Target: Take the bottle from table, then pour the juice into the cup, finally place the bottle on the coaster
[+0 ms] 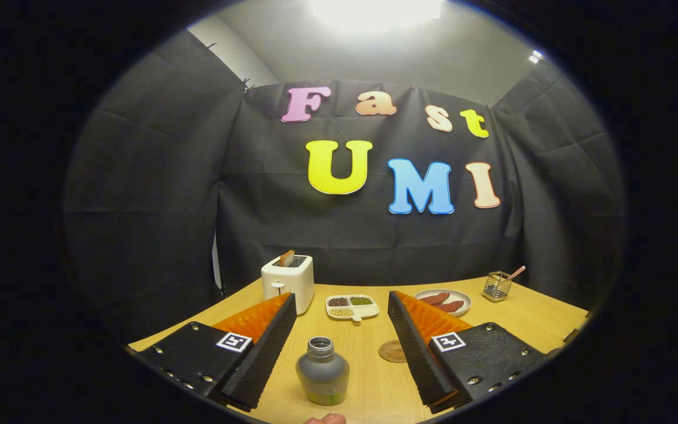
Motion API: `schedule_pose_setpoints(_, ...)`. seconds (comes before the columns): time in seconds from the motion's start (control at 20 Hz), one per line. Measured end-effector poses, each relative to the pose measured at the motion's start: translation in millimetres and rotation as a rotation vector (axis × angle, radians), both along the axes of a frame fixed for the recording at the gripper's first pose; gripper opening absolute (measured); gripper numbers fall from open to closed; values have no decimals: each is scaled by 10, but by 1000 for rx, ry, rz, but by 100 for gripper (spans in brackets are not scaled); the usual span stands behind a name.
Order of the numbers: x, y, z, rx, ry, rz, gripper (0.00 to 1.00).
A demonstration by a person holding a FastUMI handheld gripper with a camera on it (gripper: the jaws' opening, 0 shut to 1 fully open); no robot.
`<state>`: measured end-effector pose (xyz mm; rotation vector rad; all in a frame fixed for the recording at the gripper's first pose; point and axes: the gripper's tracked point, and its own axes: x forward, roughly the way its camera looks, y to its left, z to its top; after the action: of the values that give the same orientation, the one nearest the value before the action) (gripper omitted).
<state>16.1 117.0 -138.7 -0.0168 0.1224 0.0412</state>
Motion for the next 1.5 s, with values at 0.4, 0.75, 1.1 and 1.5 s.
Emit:
schedule_pose_setpoints(0.4,58,162,-629,-5,106,9,96)
schedule_pose_setpoints(0.75,99,242,-1089,-2,206,23,96)
schedule_pose_setpoints(1.1,27,205,-1380,36,270,2,96)
schedule_pose_setpoints(1.5,-74,239,-1638,31,348,8,96)
